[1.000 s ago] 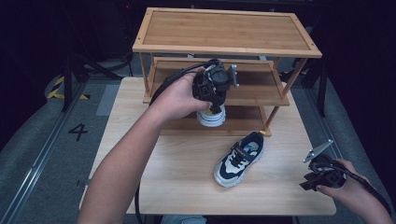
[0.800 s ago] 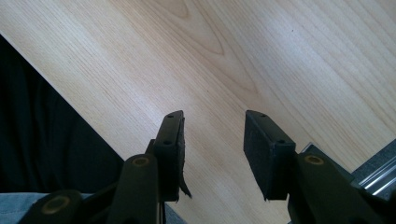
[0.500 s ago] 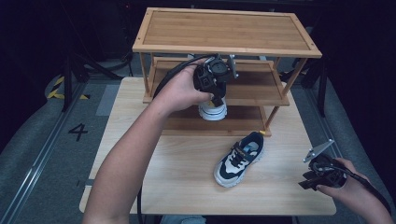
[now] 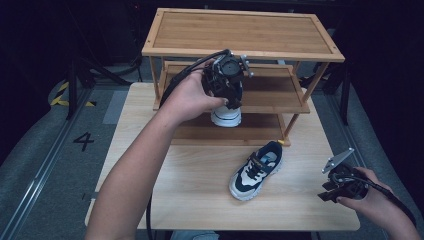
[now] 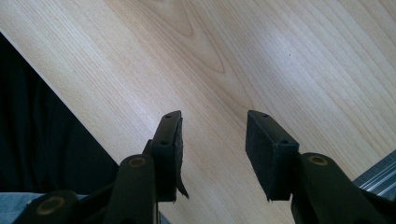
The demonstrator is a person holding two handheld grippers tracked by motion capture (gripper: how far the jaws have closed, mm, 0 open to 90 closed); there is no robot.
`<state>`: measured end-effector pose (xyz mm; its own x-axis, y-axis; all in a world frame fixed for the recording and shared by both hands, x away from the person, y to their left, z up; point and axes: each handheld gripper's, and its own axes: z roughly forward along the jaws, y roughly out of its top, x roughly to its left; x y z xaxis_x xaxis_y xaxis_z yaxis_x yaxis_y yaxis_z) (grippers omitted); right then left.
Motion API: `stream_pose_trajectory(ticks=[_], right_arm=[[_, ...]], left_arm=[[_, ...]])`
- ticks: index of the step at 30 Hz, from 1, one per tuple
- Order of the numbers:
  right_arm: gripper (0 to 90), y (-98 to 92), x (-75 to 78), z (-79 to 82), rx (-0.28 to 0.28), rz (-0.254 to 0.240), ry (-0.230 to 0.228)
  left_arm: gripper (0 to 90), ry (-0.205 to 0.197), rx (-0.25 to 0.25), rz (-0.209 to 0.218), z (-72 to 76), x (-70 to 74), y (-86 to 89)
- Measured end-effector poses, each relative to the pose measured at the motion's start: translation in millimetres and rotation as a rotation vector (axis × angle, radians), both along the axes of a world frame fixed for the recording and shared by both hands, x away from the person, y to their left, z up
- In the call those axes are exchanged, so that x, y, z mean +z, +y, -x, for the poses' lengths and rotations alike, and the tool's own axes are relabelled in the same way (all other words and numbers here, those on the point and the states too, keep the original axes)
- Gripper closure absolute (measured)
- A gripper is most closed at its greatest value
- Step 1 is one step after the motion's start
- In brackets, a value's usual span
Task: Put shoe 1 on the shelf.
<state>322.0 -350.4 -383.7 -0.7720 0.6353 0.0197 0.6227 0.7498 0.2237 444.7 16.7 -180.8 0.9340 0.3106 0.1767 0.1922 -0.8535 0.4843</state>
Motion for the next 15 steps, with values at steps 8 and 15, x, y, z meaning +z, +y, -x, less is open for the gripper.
stream_pose_trajectory(ticks=[8,15], right_arm=[[57.8,9.0,-1.7,-6.5,0.025,0.006,0.003],[57.9,10.6,-0.5,-11.7,0.03,-0.003,-0.011]], left_arm=[[52.9,0.016,0.061,0.144,27.9,11.8,25.0],[56.6,0.058,0.046,0.287,48.5,6.0,44.5]])
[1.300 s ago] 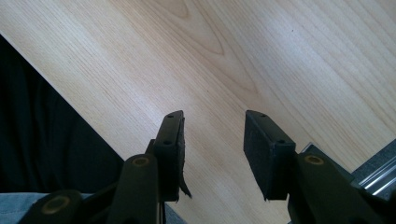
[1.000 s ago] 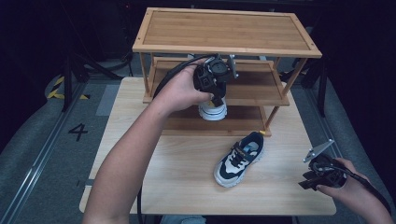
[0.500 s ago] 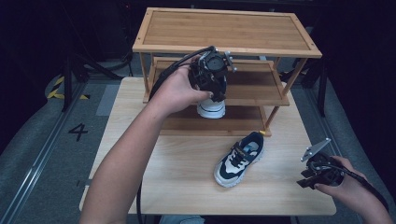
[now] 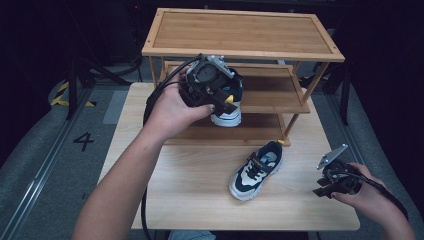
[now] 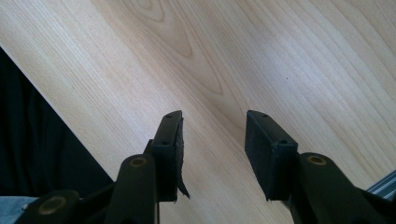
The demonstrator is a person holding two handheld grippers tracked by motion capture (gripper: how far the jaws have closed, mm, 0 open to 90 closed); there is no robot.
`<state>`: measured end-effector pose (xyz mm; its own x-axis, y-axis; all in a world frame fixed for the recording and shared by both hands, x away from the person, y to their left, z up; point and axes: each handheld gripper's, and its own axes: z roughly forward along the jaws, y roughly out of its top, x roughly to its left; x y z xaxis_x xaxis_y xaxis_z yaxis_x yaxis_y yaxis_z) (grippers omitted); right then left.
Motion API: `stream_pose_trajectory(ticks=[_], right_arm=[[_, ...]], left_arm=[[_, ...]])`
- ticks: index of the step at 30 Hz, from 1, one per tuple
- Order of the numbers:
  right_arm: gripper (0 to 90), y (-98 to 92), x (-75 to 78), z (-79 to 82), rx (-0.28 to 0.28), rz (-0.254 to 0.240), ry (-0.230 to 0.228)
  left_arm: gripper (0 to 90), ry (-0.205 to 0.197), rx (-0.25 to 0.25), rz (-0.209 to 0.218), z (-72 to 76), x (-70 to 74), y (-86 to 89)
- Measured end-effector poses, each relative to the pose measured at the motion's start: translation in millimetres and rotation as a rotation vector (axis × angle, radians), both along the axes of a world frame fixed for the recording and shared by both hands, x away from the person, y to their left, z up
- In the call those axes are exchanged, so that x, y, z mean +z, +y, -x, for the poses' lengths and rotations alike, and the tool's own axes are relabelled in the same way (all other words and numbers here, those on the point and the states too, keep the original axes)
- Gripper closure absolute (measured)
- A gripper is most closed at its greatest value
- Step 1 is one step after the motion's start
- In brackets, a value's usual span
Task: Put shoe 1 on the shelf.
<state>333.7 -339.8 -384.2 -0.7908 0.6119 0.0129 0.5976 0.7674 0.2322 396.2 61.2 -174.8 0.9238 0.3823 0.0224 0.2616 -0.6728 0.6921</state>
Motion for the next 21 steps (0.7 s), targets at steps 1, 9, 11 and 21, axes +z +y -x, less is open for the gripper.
stream_pose_trajectory(ticks=[1,9,11,21], right_arm=[[57.9,1.3,-0.2,-0.9,0.004,0.001,0.001],[57.8,9.6,-0.5,-5.7,0.029,0.001,-0.002],[57.8,10.1,-0.3,-6.1,0.03,0.002,-0.001],[57.7,12.9,-1.3,-7.4,0.04,0.001,0.0]], left_arm=[[57.4,-0.007,0.0,0.02,1.9,-1.6,1.9],[65.1,0.008,0.021,0.218,9.5,-29.1,14.2],[67.9,0.01,0.048,0.235,9.1,-34.9,16.9],[75.9,0.004,0.173,0.213,4.3,-69.1,9.7]])
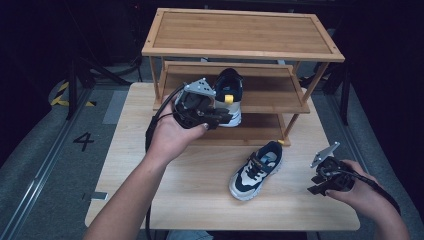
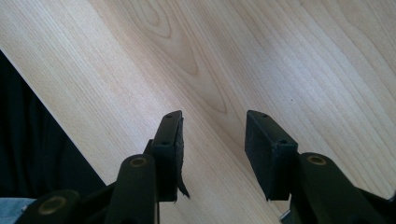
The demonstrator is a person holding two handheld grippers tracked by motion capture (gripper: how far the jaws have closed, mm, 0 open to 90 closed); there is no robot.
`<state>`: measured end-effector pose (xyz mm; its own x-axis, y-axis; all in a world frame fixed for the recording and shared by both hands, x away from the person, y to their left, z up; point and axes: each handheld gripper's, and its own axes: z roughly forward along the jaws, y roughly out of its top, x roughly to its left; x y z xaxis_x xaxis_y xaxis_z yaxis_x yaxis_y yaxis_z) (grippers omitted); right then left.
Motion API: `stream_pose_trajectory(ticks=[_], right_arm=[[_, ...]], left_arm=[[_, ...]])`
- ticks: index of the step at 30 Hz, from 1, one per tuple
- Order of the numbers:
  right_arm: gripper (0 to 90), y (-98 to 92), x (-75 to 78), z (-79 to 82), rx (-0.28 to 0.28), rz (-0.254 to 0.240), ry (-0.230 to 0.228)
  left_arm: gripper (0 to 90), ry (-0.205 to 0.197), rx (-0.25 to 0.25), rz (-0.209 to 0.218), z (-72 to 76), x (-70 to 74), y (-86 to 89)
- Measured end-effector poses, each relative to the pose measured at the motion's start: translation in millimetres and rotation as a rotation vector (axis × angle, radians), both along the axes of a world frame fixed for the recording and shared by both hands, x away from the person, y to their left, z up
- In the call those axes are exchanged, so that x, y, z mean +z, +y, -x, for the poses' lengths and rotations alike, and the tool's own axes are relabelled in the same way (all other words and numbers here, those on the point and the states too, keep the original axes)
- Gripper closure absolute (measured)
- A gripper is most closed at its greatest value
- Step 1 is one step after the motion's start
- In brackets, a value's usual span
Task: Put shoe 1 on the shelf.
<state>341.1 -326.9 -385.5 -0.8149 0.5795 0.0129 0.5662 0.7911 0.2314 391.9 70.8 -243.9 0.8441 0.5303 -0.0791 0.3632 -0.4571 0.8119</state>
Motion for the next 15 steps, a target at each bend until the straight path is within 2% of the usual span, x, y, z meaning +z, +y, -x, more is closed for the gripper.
stream_pose_trajectory(ticks=[1,2,5,8,11,15], right_arm=[[57.6,0.0,-0.1,0.0,0.003,0.0,0.002],[57.6,0.7,-0.7,0.4,0.005,-0.001,0.002],[57.6,0.9,-1.1,0.5,0.008,0.0,0.003],[57.6,0.7,-2.2,1.2,0.005,0.0,0.006],[57.6,-0.3,-3.2,1.4,0.006,-0.002,0.01],[57.5,0.4,-4.5,3.4,0.009,-0.002,0.015]], left_arm=[[75.9,0.001,0.027,-0.022,-3.5,-3.3,-0.9],[77.6,0.003,0.034,-0.025,-5.8,-5.1,-1.1],[80.0,0.008,0.043,-0.01,-13.0,-9.6,-0.6],[80.6,-0.011,0.057,-0.009,-16.8,-11.5,-1.6],[81.3,0.0,0.062,0.024,-18.8,-13.4,-1.8],[82.9,-0.011,0.068,0.055,-22.5,-17.8,-2.3]])
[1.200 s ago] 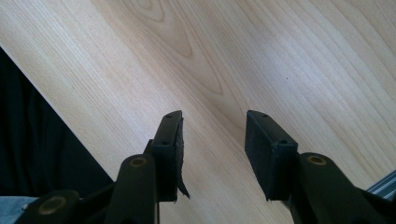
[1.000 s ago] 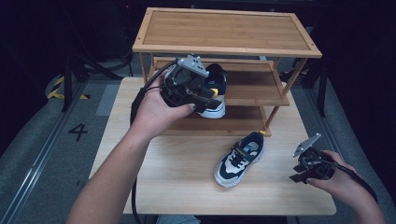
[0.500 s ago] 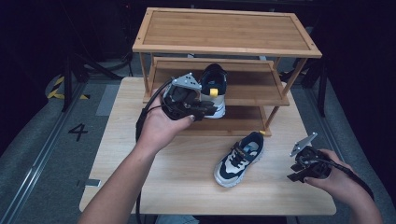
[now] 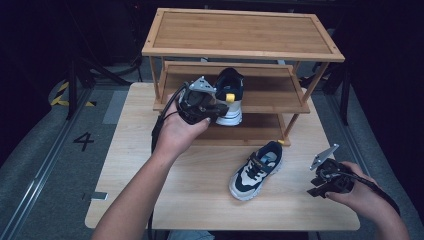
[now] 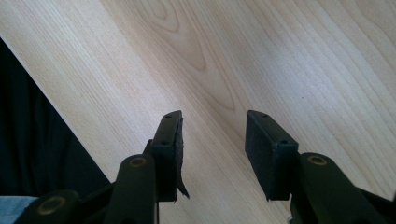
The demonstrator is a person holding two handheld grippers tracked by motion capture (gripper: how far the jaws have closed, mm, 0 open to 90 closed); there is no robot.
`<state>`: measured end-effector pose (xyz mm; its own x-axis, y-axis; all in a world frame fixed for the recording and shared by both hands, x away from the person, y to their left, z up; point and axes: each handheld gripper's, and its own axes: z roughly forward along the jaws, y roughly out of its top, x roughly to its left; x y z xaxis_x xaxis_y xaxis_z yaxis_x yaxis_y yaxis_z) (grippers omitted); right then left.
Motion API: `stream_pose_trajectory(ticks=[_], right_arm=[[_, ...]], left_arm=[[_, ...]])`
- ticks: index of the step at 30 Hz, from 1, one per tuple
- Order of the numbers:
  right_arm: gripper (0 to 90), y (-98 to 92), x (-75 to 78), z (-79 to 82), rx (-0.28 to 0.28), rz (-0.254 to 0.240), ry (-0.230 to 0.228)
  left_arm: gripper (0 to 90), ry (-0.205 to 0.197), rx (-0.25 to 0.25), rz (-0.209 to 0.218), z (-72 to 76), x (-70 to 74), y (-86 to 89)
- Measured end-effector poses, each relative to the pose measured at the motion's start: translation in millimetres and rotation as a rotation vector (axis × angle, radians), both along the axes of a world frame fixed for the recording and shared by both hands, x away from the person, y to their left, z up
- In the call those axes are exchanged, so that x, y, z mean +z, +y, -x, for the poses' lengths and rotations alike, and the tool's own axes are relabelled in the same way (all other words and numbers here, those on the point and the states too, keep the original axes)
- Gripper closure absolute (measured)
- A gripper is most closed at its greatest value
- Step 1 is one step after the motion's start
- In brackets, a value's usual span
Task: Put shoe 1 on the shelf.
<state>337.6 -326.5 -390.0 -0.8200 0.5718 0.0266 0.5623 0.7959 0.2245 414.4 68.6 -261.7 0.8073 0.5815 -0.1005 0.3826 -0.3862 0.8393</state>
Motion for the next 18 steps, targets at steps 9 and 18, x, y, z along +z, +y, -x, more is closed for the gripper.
stream_pose_trajectory(ticks=[9,18], right_arm=[[57.5,-4.8,0.1,4.0,-0.015,-0.002,0.0],[57.5,-7.3,1.4,5.4,-0.018,-0.008,-0.007]], left_arm=[[81.1,-0.011,0.005,0.031,-16.4,-4.5,-12.8],[78.4,-0.063,0.042,0.015,-34.4,-12.2,-28.0]])
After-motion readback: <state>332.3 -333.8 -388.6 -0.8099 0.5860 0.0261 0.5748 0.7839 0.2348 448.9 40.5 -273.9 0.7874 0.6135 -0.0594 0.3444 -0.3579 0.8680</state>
